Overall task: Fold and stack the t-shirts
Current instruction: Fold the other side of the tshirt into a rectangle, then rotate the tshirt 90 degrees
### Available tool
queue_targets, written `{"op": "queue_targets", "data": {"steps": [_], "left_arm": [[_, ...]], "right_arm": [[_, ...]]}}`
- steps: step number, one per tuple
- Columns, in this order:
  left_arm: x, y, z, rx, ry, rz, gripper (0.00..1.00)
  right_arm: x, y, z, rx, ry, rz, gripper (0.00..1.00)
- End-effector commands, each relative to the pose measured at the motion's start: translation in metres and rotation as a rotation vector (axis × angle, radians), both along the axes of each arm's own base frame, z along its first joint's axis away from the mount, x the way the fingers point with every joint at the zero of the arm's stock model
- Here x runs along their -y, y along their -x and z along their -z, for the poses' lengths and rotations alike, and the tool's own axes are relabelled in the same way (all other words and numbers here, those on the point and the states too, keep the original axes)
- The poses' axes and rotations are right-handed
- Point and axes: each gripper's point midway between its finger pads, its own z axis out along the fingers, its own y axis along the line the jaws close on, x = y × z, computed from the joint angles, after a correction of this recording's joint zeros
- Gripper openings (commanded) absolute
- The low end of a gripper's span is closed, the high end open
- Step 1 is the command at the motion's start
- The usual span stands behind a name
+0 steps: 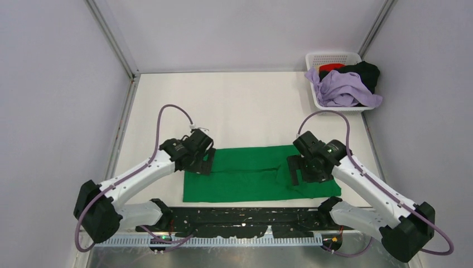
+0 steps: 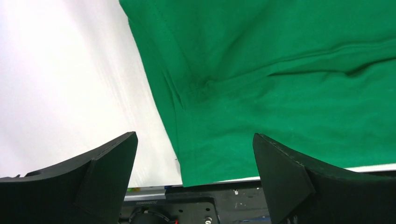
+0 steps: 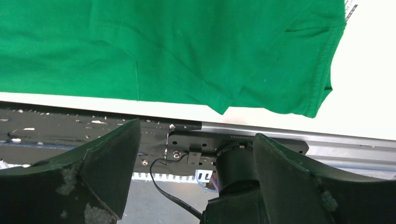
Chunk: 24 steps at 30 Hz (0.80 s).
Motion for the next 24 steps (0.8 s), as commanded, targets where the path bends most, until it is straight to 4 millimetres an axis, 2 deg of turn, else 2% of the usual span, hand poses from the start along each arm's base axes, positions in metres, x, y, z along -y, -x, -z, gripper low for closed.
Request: {"op": "queue_targets", "data": {"steps": [1, 4, 6, 9, 10, 11, 12, 13, 14, 18, 21, 22, 24], "left_arm": [[0.011, -0.01, -0.041, 0.114, 0.105, -0.03, 1.0], [0.044, -0.027, -0.057, 0.167, 0.23, 0.05, 1.0], [0.069, -0.036, -0.058, 0.162, 0.307, 0.11, 1.0], [0.099, -0.042, -0.043, 0.096, 0.37, 0.157, 0.99], [0.104, -0.043, -0.035, 0.066, 0.372, 0.159, 1.0], [0.108, -0.043, -0.025, 0.039, 0.374, 0.16, 1.0], [0.113, -0.042, -0.014, 0.006, 0.377, 0.165, 1.0], [0.116, -0.037, -0.003, -0.034, 0.381, 0.171, 1.0], [0.115, -0.034, 0.007, -0.066, 0.373, 0.167, 1.0], [0.098, -0.018, 0.043, -0.145, 0.315, 0.117, 1.0], [0.087, -0.003, 0.06, -0.197, 0.325, 0.072, 1.0], [0.084, 0.004, 0.064, -0.211, 0.334, 0.059, 1.0], [0.089, 0.021, 0.069, -0.261, 0.403, 0.057, 0.99]], "right_arm": [[-0.003, -0.006, -0.035, 0.124, -0.073, 0.004, 0.97], [-0.004, -0.033, -0.048, 0.27, -0.092, 0.098, 0.95], [-0.011, -0.048, -0.045, 0.326, -0.14, 0.178, 0.96], [-0.021, -0.069, -0.029, 0.356, -0.22, 0.295, 0.96], [-0.023, -0.067, -0.016, 0.327, -0.239, 0.326, 0.95], [-0.024, -0.079, -0.012, 0.344, -0.271, 0.366, 0.96], [-0.029, -0.079, -0.006, 0.32, -0.31, 0.386, 0.95], [-0.026, -0.086, 0.009, 0.311, -0.327, 0.424, 0.95], [-0.028, -0.08, 0.026, 0.249, -0.341, 0.445, 0.96], [-0.029, -0.104, 0.053, 0.233, -0.39, 0.494, 0.95], [-0.032, -0.122, 0.065, 0.238, -0.381, 0.492, 0.95], [-0.036, -0.134, 0.072, 0.238, -0.38, 0.49, 0.96], [-0.04, -0.154, 0.078, 0.244, -0.377, 0.5, 0.95]]}}
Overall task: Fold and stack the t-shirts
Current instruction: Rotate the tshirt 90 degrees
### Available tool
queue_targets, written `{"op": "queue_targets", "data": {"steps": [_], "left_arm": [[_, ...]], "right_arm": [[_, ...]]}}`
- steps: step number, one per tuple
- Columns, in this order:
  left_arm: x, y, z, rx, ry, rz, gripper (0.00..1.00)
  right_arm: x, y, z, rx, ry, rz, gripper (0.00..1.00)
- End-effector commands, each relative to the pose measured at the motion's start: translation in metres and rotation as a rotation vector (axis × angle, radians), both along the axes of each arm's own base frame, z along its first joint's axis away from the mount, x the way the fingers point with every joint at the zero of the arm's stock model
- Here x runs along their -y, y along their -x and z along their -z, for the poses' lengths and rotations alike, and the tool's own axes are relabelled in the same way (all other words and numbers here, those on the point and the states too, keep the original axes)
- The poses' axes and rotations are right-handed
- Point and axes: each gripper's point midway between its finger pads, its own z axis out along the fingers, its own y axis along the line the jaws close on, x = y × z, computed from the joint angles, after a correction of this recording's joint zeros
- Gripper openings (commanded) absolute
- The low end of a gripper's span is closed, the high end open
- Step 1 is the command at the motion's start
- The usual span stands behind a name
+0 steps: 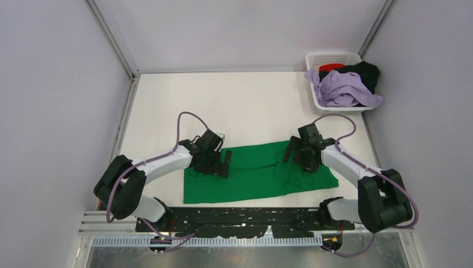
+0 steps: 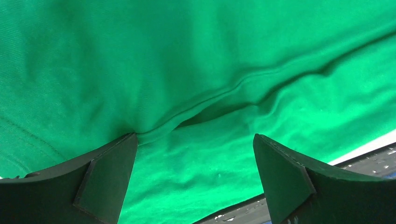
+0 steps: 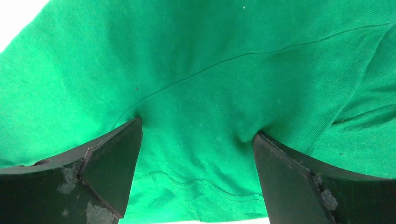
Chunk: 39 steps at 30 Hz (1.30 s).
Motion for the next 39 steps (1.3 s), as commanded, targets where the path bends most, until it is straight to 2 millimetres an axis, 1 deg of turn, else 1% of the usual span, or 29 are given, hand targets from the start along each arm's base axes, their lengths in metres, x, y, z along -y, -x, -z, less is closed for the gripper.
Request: {"op": "queue_targets", "data": {"steps": [1, 2, 3, 4, 5, 6, 7, 8, 9, 12, 13, 14, 15, 16, 17, 20, 23, 27, 28, 29, 30, 31, 32, 33, 35, 36, 37, 38, 39], "left_arm": [[0.017, 0.033, 0.006, -0.106, 0.189, -0.024, 1.0], [0.021, 0.04, 0.007, -0.119, 0.24, -0.035, 1.0], [0.025, 0.045, 0.007, -0.129, 0.279, -0.049, 1.0], [0.027, 0.05, 0.006, -0.134, 0.306, -0.058, 1.0], [0.027, 0.053, 0.005, -0.138, 0.315, -0.068, 1.0], [0.029, 0.055, 0.002, -0.13, 0.324, -0.069, 1.0], [0.032, 0.055, -0.001, -0.118, 0.331, -0.064, 1.0], [0.038, 0.052, -0.007, -0.1, 0.349, -0.064, 0.99], [0.046, 0.048, -0.011, -0.088, 0.368, -0.063, 0.99], [0.091, 0.044, -0.03, -0.086, 0.478, 0.014, 1.0], [0.107, 0.043, -0.035, -0.085, 0.505, 0.051, 1.0], [0.119, 0.044, -0.036, -0.093, 0.513, 0.085, 1.0], [0.129, 0.042, -0.038, -0.096, 0.513, 0.109, 0.99], [0.137, 0.04, -0.038, -0.108, 0.508, 0.124, 1.0], [0.146, 0.037, -0.039, -0.114, 0.512, 0.136, 0.99], [0.168, 0.033, -0.048, -0.11, 0.537, 0.168, 1.0], [0.174, 0.032, -0.052, -0.106, 0.5, 0.171, 1.0], [0.164, 0.037, -0.061, -0.04, 0.46, 0.188, 1.0], [0.162, 0.039, -0.07, -0.013, 0.47, 0.201, 1.0], [0.16, 0.041, -0.077, 0.012, 0.472, 0.215, 0.99], [0.158, 0.042, -0.085, 0.04, 0.472, 0.229, 1.0], [0.153, 0.043, -0.091, 0.065, 0.464, 0.238, 1.0], [0.145, 0.043, -0.095, 0.084, 0.45, 0.235, 0.99], [0.135, 0.043, -0.097, 0.107, 0.43, 0.226, 1.0], [0.111, 0.041, -0.097, 0.159, 0.383, 0.192, 1.0], [0.097, 0.041, -0.094, 0.168, 0.367, 0.167, 1.0], [0.085, 0.042, -0.091, 0.17, 0.356, 0.141, 1.0], [0.072, 0.044, -0.086, 0.166, 0.346, 0.123, 1.0], [0.061, 0.044, -0.08, 0.164, 0.329, 0.101, 1.0]], "right_arm": [[-0.03, -0.074, 0.002, 0.157, -0.096, 0.014, 0.96], [-0.036, -0.094, 0.003, 0.179, -0.103, 0.014, 0.95], [-0.036, -0.1, 0.017, 0.145, -0.083, 0.011, 0.95], [-0.043, -0.124, 0.007, 0.181, -0.084, -0.006, 0.96], [-0.05, -0.148, 0.008, 0.184, -0.079, -0.015, 0.96], [-0.053, -0.158, 0.009, 0.175, -0.07, -0.035, 0.95], [-0.063, -0.186, 0.006, 0.193, -0.075, -0.047, 0.95], [-0.068, -0.195, 0.006, 0.182, -0.078, -0.069, 0.95], [-0.075, -0.221, 0.002, 0.184, -0.076, -0.073, 0.96], [-0.084, -0.267, -0.001, 0.212, -0.056, -0.075, 0.95], [-0.093, -0.292, -0.003, 0.228, -0.066, -0.087, 0.95], [-0.102, -0.302, -0.003, 0.226, -0.083, -0.118, 0.96], [-0.112, -0.322, 0.0, 0.221, -0.091, -0.134, 0.96], [-0.119, -0.329, 0.001, 0.214, -0.111, -0.158, 0.95], [-0.127, -0.345, 0.003, 0.218, -0.127, -0.169, 0.95], [-0.146, -0.368, -0.006, 0.265, -0.18, -0.215, 0.95], [-0.156, -0.389, -0.02, 0.349, -0.223, -0.223, 0.95], [-0.165, -0.399, -0.056, 0.446, -0.259, -0.264, 0.95], [-0.165, -0.401, -0.076, 0.482, -0.261, -0.272, 0.96], [-0.164, -0.402, -0.087, 0.501, -0.254, -0.286, 0.96], [-0.163, -0.399, -0.111, 0.532, -0.254, -0.295, 0.95], [-0.161, -0.397, -0.122, 0.547, -0.24, -0.306, 0.96], [-0.157, -0.387, -0.14, 0.556, -0.229, -0.314, 0.95], [-0.153, -0.382, -0.146, 0.565, -0.192, -0.329, 0.95], [-0.141, -0.356, -0.158, 0.563, -0.116, -0.335, 0.95], [-0.135, -0.336, -0.161, 0.562, -0.094, -0.34, 0.96], [-0.125, -0.32, -0.191, 0.613, -0.073, -0.331, 0.95], [-0.118, -0.297, -0.158, 0.542, -0.056, -0.334, 0.96], [-0.113, -0.279, -0.18, 0.579, -0.067, -0.333, 0.96]]}}
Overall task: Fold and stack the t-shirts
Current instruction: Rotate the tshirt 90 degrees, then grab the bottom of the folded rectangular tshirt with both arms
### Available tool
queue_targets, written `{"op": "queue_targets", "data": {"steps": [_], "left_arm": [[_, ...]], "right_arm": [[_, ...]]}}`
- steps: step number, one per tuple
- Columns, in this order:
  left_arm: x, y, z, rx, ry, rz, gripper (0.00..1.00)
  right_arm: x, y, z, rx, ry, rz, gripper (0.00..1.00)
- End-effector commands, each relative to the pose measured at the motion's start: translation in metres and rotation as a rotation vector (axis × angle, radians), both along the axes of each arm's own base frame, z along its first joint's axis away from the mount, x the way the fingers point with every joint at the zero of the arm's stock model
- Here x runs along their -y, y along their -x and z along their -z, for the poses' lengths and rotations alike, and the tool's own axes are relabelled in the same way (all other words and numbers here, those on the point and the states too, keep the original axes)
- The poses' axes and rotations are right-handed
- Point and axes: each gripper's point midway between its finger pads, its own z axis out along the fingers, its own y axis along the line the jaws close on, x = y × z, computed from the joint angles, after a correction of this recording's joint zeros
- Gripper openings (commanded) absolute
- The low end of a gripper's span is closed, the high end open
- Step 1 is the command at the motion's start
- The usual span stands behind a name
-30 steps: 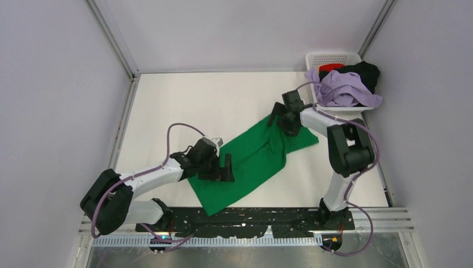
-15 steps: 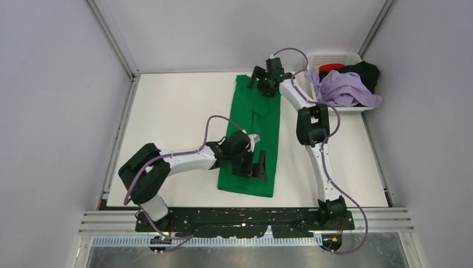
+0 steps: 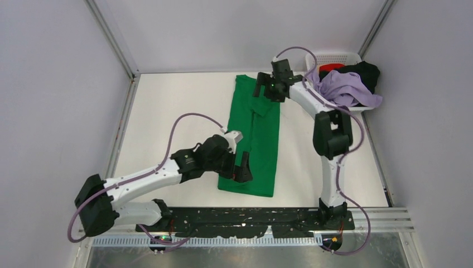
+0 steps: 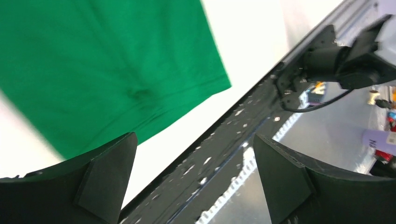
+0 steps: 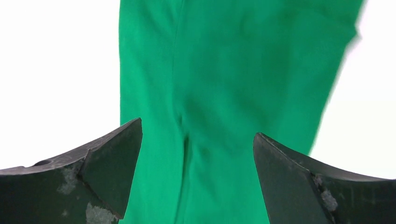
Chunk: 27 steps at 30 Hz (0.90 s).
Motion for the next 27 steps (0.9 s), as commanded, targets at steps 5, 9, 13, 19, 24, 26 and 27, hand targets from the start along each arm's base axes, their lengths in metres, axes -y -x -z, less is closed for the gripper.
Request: {"op": "queue_targets", "data": {"steps": [5, 9, 13, 19, 24, 26, 27], "left_arm": [[-0.089, 0.006, 0.06, -0.034, -0.199, -0.149, 0.99], [-0.099, 0.006, 0.079, -0.094, -0.227, -0.19, 0.89], [-0.1, 0.001, 0.09, -0.105, -0.217, -0.21, 0.73], [-0.101, -0.003, 0.1, -0.108, -0.251, -0.21, 0.51], [-0.094, 0.001, 0.109, -0.141, -0.244, -0.177, 0.41], [-0.095, 0.001, 0.113, -0.144, -0.258, -0.177, 0.35], [-0.095, 0.0, 0.113, -0.145, -0.262, -0.176, 0.31]], "right_arm": [[0.026, 0.18, -0.031, 0.056, 0.047, -0.065, 0.95], [0.016, 0.266, -0.011, -0.02, 0.008, -0.153, 0.97], [0.013, 0.324, 0.006, -0.095, -0.013, -0.236, 0.99], [0.008, 0.377, 0.025, -0.162, -0.077, -0.344, 0.91], [0.012, 0.404, 0.04, -0.217, -0.079, -0.367, 0.84], [0.011, 0.414, 0.043, -0.237, -0.078, -0.39, 0.81], [0.011, 0.419, 0.046, -0.248, -0.072, -0.4, 0.8]]}}
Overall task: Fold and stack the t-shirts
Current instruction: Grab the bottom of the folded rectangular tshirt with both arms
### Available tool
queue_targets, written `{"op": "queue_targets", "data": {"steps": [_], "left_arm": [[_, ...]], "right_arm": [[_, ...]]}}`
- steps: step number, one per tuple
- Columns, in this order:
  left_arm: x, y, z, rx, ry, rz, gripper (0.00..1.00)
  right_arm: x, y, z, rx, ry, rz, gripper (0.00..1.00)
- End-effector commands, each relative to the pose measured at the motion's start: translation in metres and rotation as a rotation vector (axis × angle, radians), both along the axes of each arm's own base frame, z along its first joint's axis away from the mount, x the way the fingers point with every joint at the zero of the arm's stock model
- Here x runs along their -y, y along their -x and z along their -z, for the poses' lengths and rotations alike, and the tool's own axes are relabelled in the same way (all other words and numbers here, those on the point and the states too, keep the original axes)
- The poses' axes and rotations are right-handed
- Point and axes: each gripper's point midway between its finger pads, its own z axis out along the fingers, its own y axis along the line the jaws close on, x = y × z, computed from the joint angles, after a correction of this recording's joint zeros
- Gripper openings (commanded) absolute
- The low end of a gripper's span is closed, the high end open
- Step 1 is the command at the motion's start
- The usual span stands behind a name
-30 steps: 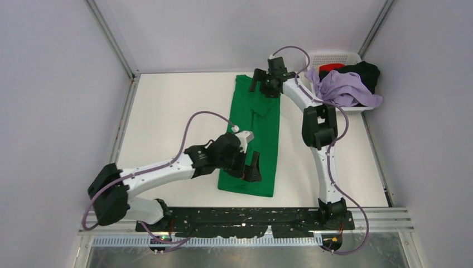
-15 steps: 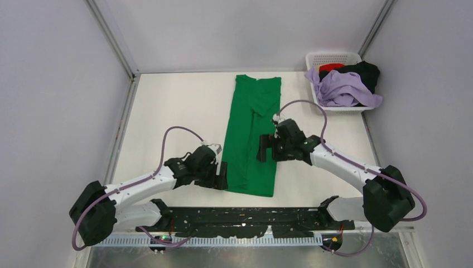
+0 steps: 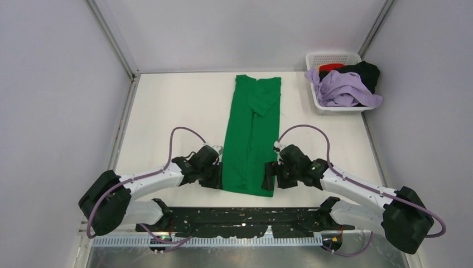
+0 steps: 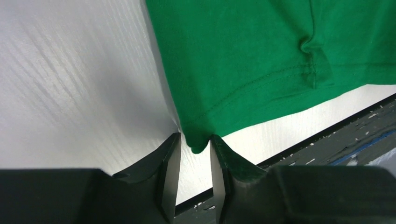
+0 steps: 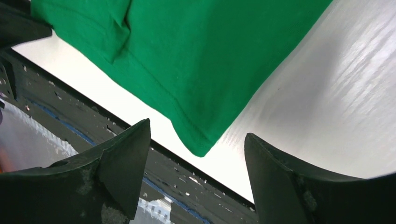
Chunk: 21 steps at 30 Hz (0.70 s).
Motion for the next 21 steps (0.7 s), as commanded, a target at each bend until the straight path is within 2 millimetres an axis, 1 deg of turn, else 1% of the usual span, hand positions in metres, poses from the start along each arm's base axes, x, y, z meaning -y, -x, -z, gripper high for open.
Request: {"op": "queue_targets", "data": {"steps": [1, 2, 3, 4, 5, 9, 10, 11, 12, 13, 14, 16, 18, 21], "left_arm": [[0.01, -0.007, 0.0, 0.018, 0.029, 0.018, 0.23], [0.01, -0.008, 0.0, 0.015, 0.026, 0.023, 0.14], [0.011, -0.008, 0.0, 0.013, 0.021, 0.027, 0.08], [0.01, -0.008, 0.0, 0.009, 0.013, 0.027, 0.03], [0.01, -0.008, 0.0, 0.005, 0.011, 0.028, 0.0], [0.011, -0.002, -0.001, -0.012, 0.029, 0.043, 0.0], [0.011, 0.0, -0.001, -0.012, 0.038, 0.044, 0.0], [0.011, 0.002, 0.0, -0.012, 0.047, 0.045, 0.0], [0.011, 0.004, 0.0, -0.014, 0.058, 0.046, 0.0], [0.01, 0.006, 0.0, -0.016, 0.068, 0.045, 0.0], [0.01, 0.008, 0.0, -0.019, 0.078, 0.046, 0.0], [0.009, 0.014, 0.002, -0.017, 0.095, 0.053, 0.0], [0.01, 0.022, 0.003, 0.008, 0.106, 0.075, 0.0], [0.017, 0.038, -0.001, 0.031, 0.137, 0.133, 0.0]], "right_arm": [[-0.009, 0.016, 0.0, -0.026, -0.043, -0.032, 0.78], [-0.009, 0.018, 0.005, -0.025, -0.041, -0.036, 0.77], [-0.009, 0.018, 0.009, -0.029, -0.038, -0.031, 0.75], [-0.008, 0.018, 0.013, -0.027, -0.036, -0.02, 0.72], [-0.007, 0.018, 0.017, -0.034, -0.027, -0.012, 0.68], [-0.006, 0.021, 0.025, -0.053, -0.007, -0.008, 0.52], [-0.004, 0.022, 0.028, -0.053, 0.003, -0.01, 0.41], [-0.003, 0.023, 0.03, -0.052, 0.009, -0.01, 0.37], [0.0, 0.024, 0.033, -0.054, 0.023, -0.008, 0.29], [0.002, 0.024, 0.034, -0.053, 0.027, -0.007, 0.24], [0.004, 0.027, 0.035, -0.062, 0.037, -0.007, 0.17], [0.006, 0.031, 0.035, -0.074, 0.039, -0.012, 0.1], [0.007, 0.036, 0.031, -0.072, 0.016, -0.02, 0.06], [0.007, 0.047, 0.028, -0.092, -0.019, -0.035, 0.05]]}}
